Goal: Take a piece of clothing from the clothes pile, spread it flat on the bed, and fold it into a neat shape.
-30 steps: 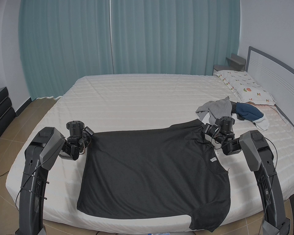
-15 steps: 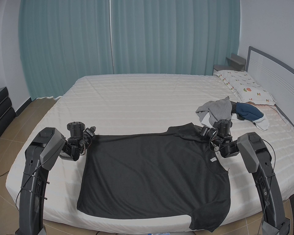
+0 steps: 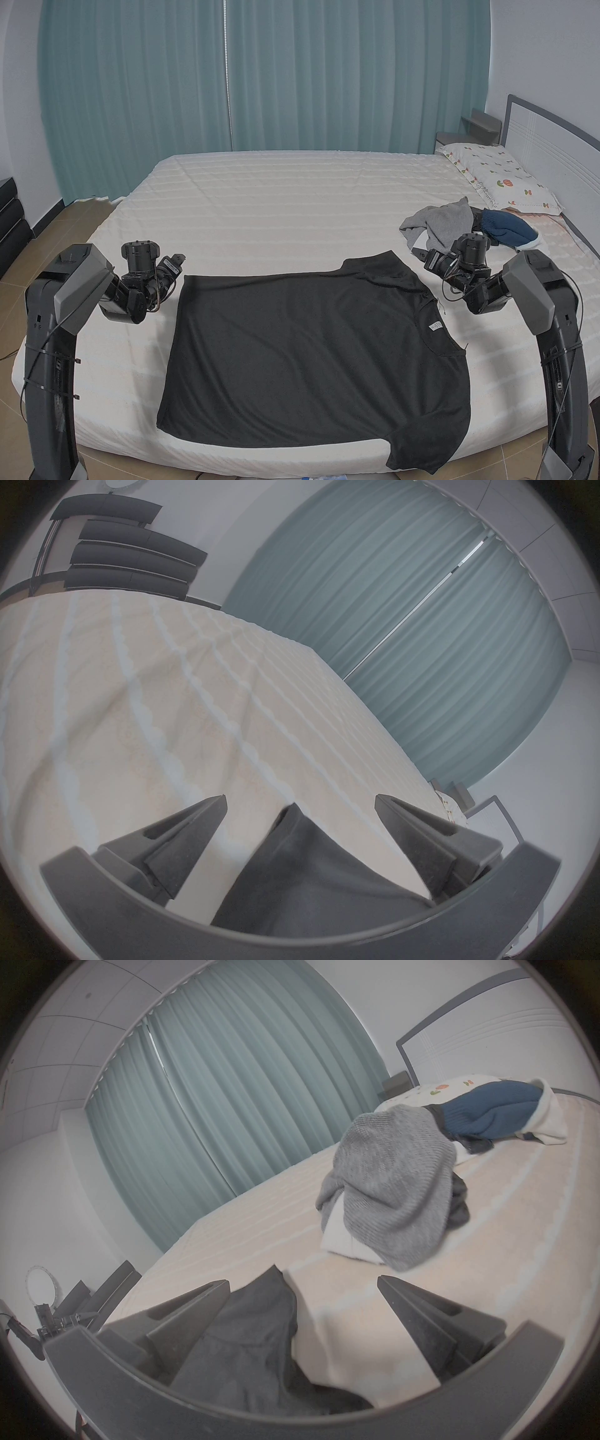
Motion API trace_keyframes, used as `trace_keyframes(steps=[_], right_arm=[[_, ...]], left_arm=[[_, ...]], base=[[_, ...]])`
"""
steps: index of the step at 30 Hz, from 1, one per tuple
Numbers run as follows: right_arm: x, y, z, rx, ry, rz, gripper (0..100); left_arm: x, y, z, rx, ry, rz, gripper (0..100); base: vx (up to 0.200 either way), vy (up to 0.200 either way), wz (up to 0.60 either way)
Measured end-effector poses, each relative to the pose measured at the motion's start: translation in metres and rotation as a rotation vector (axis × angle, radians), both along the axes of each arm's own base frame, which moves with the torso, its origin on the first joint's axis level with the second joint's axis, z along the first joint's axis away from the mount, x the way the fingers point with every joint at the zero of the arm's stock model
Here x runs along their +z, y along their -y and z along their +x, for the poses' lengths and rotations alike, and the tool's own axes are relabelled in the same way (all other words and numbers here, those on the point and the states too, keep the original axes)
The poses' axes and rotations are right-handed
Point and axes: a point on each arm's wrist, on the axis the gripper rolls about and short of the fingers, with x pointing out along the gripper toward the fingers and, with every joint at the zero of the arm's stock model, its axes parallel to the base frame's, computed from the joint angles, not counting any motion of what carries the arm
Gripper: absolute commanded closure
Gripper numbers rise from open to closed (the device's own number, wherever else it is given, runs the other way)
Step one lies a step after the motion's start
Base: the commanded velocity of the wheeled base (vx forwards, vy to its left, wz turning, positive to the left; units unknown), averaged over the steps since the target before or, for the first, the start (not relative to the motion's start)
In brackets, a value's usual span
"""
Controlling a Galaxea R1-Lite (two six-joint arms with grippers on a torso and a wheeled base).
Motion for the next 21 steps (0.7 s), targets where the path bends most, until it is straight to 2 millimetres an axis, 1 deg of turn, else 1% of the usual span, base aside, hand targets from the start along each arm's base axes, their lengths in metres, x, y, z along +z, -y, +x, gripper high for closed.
trace_keyframes(steps=[4, 9, 15, 18, 21], right_arm=[[0.009, 0.004, -0.028, 0.016, -0.057, 0.025, 0], [0.021, 0.007, -0.070, 0.033, -0.131, 0.061, 0], [0.035, 0.009, -0.130, 0.065, -0.239, 0.126, 0], [0.040, 0.009, -0.164, 0.087, -0.299, 0.173, 0], [0.045, 0.009, -0.195, 0.116, -0.348, 0.215, 0]], left_arm=[[0.010, 0.000, -0.020, -0.018, -0.031, -0.018, 0], [0.018, 0.004, -0.053, -0.048, -0.078, -0.043, 0], [0.021, 0.012, -0.105, -0.087, -0.166, -0.078, 0], [0.020, 0.017, -0.137, -0.108, -0.206, -0.098, 0], [0.020, 0.021, -0.164, -0.127, -0.224, -0.119, 0]], base=[[0.000, 0.000, 0.00], [0.000, 0.000, 0.00], [0.000, 0.000, 0.00], [-0.200, 0.000, 0.00], [-0.200, 0.000, 0.00]])
